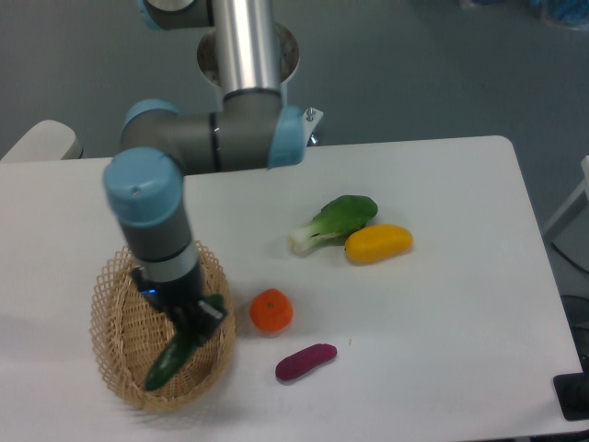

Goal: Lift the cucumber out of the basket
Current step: 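Lift the held cucumber out of the basket and carry it toward the sweet potato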

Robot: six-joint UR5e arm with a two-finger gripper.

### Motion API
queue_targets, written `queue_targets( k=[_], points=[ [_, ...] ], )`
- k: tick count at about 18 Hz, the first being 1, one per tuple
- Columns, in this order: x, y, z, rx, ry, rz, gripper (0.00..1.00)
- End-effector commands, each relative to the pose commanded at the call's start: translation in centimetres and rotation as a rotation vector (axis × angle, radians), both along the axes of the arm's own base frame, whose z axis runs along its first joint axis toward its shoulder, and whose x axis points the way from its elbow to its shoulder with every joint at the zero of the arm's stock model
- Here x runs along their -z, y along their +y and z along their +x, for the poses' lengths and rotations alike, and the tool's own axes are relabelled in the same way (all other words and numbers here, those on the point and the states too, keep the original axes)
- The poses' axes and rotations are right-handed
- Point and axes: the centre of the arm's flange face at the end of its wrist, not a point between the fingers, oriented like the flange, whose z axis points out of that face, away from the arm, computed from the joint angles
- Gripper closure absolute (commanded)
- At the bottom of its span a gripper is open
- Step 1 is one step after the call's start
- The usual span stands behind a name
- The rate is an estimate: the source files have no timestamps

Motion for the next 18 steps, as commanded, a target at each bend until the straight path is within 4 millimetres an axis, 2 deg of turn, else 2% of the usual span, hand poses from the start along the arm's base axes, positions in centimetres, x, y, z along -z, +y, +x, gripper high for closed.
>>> queue_targets(
  k=[4, 9, 14, 18],
  points=[
    [-1.2, -3.0, -5.7, 0.066, 0.033, 0.008, 0.63],
    [-0.8, -6.8, -11.1, 0.140, 0.049, -0.035, 0.63],
    [-0.2, -9.8, -14.5, 0.220, 0.040, -0.090, 0.63],
    [0.5, -10.4, -15.3, 0.263, 0.045, -0.109, 0.63]
  ],
)
